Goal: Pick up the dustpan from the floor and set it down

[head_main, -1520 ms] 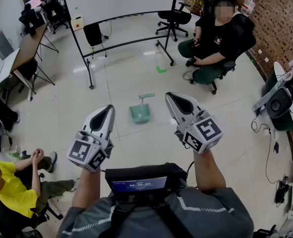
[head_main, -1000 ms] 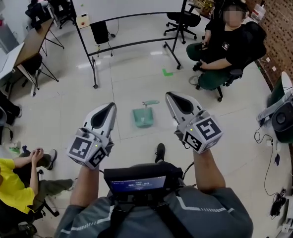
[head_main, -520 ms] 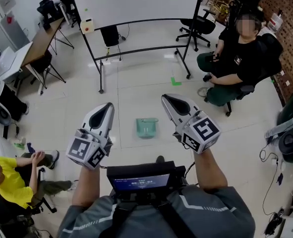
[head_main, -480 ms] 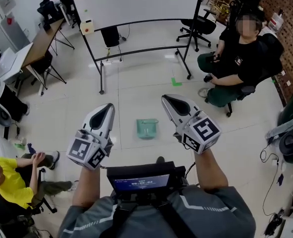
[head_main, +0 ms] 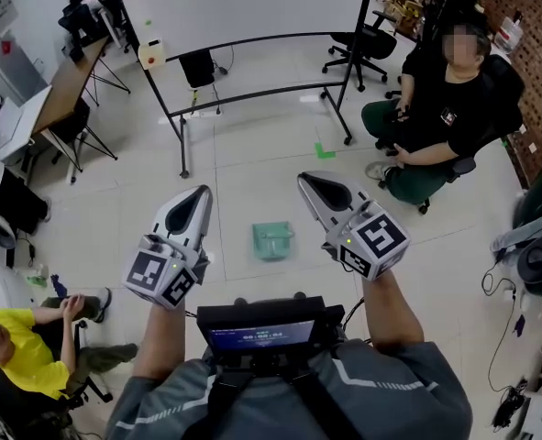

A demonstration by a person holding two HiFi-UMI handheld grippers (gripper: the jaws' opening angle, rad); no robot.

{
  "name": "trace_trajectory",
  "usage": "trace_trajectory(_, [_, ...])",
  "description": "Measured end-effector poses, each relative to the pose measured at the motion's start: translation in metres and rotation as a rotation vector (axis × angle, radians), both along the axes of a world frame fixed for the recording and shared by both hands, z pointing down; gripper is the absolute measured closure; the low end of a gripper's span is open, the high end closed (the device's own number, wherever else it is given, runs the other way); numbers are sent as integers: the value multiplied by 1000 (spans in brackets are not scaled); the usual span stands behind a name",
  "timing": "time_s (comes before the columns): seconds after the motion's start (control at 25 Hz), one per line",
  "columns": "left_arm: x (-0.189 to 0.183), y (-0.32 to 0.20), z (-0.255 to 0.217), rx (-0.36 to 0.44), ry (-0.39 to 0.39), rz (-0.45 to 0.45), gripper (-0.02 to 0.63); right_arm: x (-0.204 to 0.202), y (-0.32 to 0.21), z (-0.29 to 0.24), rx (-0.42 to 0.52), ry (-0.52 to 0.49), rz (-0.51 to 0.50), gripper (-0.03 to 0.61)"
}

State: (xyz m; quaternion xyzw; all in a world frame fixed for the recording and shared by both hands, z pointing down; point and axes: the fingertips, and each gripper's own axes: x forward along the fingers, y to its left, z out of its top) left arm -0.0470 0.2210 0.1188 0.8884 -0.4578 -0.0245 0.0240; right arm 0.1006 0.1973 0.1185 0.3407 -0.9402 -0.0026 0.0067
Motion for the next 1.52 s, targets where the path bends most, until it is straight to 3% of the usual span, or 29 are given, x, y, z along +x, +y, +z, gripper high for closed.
trace_trajectory(0.32, [-36, -25, 4, 3, 8, 25, 584, -32, -22, 0, 21, 23, 17, 568])
trace_trajectory(0.64, [-42, -49, 31, -23, 31, 62, 584, -45, -48, 35, -32, 94, -1, 566])
trace_trajectory(0.72, [-41, -61, 47, -25, 34, 70, 584, -49, -64, 56, -46, 112, -17, 486])
trace_trajectory(0.96, [-38, -91, 147, -134, 23, 51, 584, -55, -91, 161, -118, 191, -94, 465])
trace_trajectory(1.28, [-29, -144, 278, -239, -1, 48, 584, -73, -129, 310, -217, 344, -245, 390])
trace_trajectory(1.52, [-30, -161, 382, -333, -20, 62, 584, -86, -139, 426, -278, 465, -321, 379])
